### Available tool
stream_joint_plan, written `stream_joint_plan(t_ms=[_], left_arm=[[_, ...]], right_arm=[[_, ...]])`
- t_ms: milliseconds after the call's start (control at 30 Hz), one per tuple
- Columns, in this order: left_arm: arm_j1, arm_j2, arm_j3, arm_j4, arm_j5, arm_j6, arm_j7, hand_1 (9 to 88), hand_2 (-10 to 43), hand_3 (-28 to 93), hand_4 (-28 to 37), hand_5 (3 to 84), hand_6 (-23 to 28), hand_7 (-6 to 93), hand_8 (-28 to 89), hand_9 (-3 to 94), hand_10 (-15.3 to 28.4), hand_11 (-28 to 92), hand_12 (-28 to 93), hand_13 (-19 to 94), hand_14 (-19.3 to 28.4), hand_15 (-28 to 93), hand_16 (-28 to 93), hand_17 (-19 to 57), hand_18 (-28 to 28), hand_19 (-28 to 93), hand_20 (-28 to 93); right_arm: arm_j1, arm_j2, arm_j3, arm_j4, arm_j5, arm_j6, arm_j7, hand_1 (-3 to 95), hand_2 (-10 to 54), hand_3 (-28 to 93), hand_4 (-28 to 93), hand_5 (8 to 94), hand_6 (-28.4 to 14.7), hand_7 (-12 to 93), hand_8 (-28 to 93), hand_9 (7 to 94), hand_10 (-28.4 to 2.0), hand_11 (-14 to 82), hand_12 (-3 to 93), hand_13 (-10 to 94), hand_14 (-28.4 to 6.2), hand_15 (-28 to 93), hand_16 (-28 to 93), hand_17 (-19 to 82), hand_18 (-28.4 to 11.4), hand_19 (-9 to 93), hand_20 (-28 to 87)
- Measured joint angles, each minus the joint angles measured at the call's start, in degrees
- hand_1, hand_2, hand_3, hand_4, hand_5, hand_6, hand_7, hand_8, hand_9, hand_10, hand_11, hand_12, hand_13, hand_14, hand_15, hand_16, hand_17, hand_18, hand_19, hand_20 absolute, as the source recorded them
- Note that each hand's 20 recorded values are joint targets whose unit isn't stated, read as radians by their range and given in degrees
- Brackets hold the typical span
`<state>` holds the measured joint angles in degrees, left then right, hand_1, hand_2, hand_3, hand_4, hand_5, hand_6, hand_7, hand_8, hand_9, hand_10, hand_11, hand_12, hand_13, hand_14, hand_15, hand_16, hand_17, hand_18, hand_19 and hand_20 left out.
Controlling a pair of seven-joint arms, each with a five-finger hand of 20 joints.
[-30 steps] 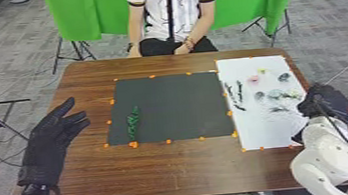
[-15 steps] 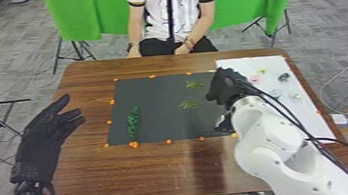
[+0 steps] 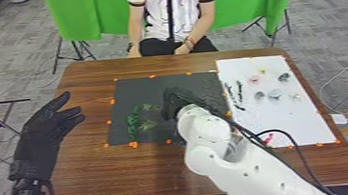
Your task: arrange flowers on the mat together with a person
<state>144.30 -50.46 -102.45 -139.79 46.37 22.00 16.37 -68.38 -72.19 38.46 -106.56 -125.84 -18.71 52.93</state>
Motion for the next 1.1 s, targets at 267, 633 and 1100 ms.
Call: stream_joint_plan(t_ms=[267, 633, 1100], left_arm=[[-3.18, 0.27, 1.58, 0.53, 0.52, -0.80, -1.53, 21.6, 3.3, 79, -28.3, 33.1, 6.0, 18.2, -12, 33.8, 19.0, 34, 9, 23, 26.2, 57, -13, -10.0, 24.6, 50, 4], [-4.14, 0.42, 2.40, 0.95, 0.93, -2.07, -2.60, 21.8, 3.2, 80, -28.3, 33.2, 6.1, 18.1, -12, 33.7, 19.8, 34, 8, 22, 26.8, 58, -15, -10.2, 24.6, 51, 3], [-4.91, 0.51, 3.50, 1.22, 1.07, -2.02, -2.62, 22.3, 3.2, 80, -28.3, 33.5, 6.5, 17.5, -12, 33.6, 19.9, 33, 8, 22, 26.9, 58, -14, -10.3, 24.6, 51, 3]], right_arm=[[0.98, -1.48, -3.92, 3.15, -2.85, -3.62, 0.82, 50.9, -9.5, 63, -22, 93.4, -2.3, 16, 8, 93.7, -14.2, 35.2, 18.7, 91, -8.5, 60, 20, 65, -18.4, 93, 35], [2.37, -1.96, -5.88, 6.08, -5.28, -2.79, 2.75, 46.9, -1.6, 63, -21, 93.7, -0.3, 26, -13, 93.7, -13.5, 41.6, 15.9, 94, -7.8, 61, 20, 68, -18.3, 93, 39], [2.94, -2.49, -5.80, 6.51, -5.18, -2.59, 3.63, 41.7, -2.3, 63, -20, 93.7, -0.2, 27, -15, 93.7, -13.8, 42.6, 14.8, 94, -7.5, 63, 18, 70, -16.9, 93, 39]])
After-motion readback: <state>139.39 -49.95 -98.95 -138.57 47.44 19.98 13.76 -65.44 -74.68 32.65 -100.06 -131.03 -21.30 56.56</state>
